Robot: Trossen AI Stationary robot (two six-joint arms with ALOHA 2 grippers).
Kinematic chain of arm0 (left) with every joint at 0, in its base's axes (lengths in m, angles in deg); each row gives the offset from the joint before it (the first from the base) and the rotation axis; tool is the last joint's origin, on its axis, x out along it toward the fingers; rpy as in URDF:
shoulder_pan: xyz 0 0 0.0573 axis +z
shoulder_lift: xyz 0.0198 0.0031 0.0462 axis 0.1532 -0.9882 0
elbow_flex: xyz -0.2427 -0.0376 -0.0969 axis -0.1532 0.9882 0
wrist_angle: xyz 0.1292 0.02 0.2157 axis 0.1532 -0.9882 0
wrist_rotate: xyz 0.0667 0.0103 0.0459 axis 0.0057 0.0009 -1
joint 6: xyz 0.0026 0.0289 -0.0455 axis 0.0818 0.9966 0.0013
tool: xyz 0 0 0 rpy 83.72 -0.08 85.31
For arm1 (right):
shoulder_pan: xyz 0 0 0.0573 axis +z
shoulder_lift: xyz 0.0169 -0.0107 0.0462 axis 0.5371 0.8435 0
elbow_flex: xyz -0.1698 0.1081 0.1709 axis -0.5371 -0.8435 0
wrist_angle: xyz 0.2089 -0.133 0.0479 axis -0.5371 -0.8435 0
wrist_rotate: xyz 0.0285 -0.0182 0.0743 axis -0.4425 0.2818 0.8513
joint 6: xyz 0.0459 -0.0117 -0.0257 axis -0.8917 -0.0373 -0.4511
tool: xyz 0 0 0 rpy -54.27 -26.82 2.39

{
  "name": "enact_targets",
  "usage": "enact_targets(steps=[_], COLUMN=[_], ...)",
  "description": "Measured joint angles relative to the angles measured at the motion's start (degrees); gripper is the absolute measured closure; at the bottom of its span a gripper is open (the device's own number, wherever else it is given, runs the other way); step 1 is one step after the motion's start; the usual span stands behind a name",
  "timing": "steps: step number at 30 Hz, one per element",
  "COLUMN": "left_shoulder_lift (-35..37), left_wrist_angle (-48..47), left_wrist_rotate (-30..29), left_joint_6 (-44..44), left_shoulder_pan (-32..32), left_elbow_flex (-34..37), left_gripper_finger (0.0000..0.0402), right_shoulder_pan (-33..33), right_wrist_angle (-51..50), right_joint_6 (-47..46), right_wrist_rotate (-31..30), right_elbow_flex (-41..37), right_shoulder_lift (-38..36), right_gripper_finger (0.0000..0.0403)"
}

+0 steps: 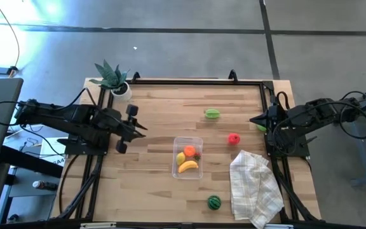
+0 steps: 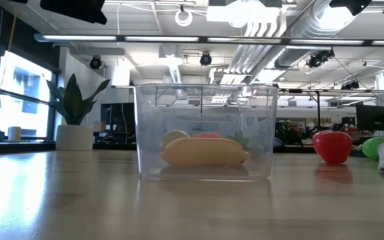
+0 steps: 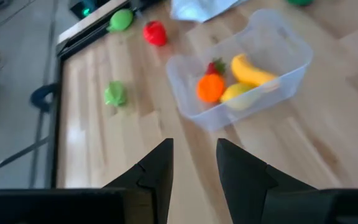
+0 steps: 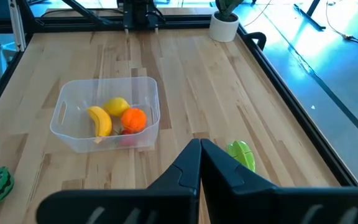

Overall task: Pick and placing Produce into tupperware
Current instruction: Put the watermelon into the transparent bin

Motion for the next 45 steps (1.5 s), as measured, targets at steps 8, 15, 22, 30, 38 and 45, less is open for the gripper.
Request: enact_targets(steps=[8,15,22,30,38,45], left_shoulder_lift=[0.04,0.04,0.02,0.02,0.02,0.02], left_wrist_angle=[0.54,0.51,0.51,0.51,0.51,0.51], left_wrist_rotate=[4.99,4.27,4.27,4.27,4.27,4.27], left_joint_6=[1.25,1.27,1.27,1.24,1.24,1.24], left_shoulder_pan=[-0.04,-0.04,-0.04,-0.04,-0.04,-0.04], left_elbow_flex=[0.0,0.0,0.0,0.0,-0.02,-0.02], left_gripper_finger=[0.0291,0.0291,0.0291,0.0291,0.0291,0.0291], right_shoulder_pan=[0.0,-0.01,-0.01,0.0,-0.01,0.01], right_wrist_angle=[0.0,0.0,0.0,0.0,0.0,0.0], right_joint_6=[0.0,0.0,0.0,0.0,0.0,0.0], right_wrist_rotate=[0.01,0.01,0.01,0.01,0.01,0.01], right_elbow_flex=[0.0,0.01,0.01,0.01,-0.01,0.0], right_shoulder_lift=[0.0,0.0,0.0,0.0,0.0,0.0], right_gripper_finger=[0.0403,0.0403,0.0403,0.0403,0.0403,0.0403])
